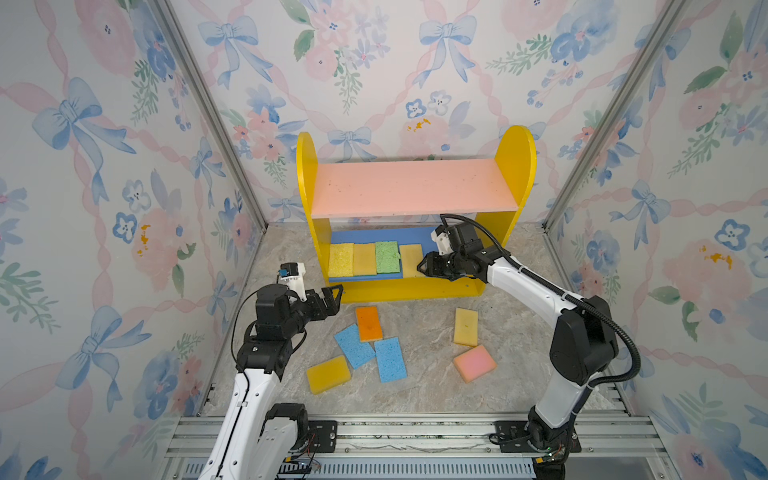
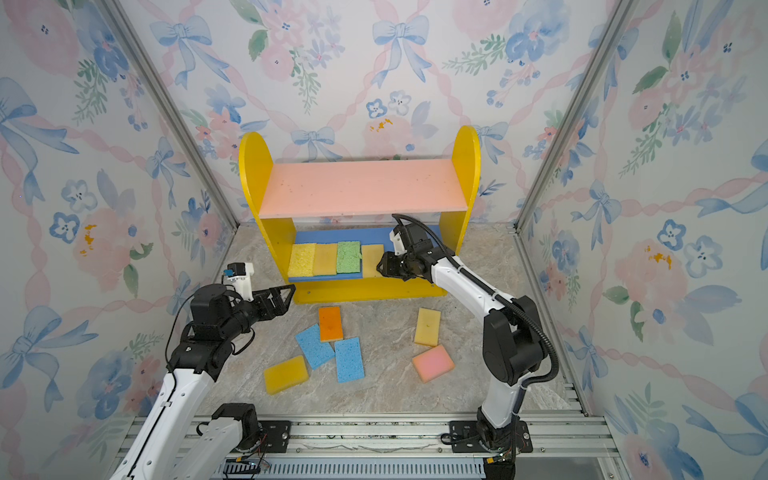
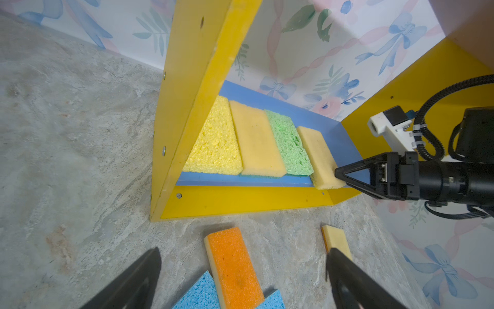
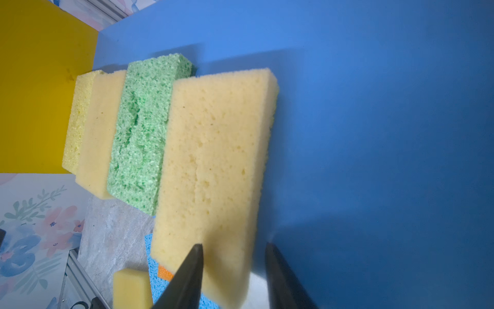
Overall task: Place and organize the cleaning sponges onto the shelf
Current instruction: 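Press the yellow sponge upright against the green sponge with the right gripper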
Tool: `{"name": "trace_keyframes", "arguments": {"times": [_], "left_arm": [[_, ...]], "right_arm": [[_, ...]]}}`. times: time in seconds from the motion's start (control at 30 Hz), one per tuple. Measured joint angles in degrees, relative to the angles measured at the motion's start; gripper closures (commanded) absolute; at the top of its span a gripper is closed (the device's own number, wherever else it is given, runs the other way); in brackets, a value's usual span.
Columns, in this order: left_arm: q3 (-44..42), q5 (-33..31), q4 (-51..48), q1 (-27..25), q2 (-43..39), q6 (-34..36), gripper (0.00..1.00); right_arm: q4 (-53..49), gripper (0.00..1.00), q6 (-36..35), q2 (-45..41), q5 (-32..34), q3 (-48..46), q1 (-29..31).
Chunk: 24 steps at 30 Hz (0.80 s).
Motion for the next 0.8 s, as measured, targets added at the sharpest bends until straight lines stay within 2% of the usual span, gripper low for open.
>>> {"name": "trace_keyframes", "arguments": {"times": [0.2,0.53,0.67,0.8], "left_arm": [[-0.48,-0.39,-0.22,0.00,0.00,0.20,0.02],[-0.76,-0.42,-0.22,0.00,0.00,0.20,0.02],[-0.98,-0.42,-0.22,0.00,0.00,0.20,0.02],[-0.98,-0.39,-0.22,0.00,0.00,0.20,0.02]], "right_arm": [[2.25,0.51,1.25,0.02,0.02,-0.26,-0.02],[6.25,0.55,3.65,0.09,0.48,-1.66,-0.98],[6.75,0.67,3.96,0.09,0.48,-1.73,-1.03],[7.15,0.69,4.33,0.09,1.05,-2.19,-1.07]]}}
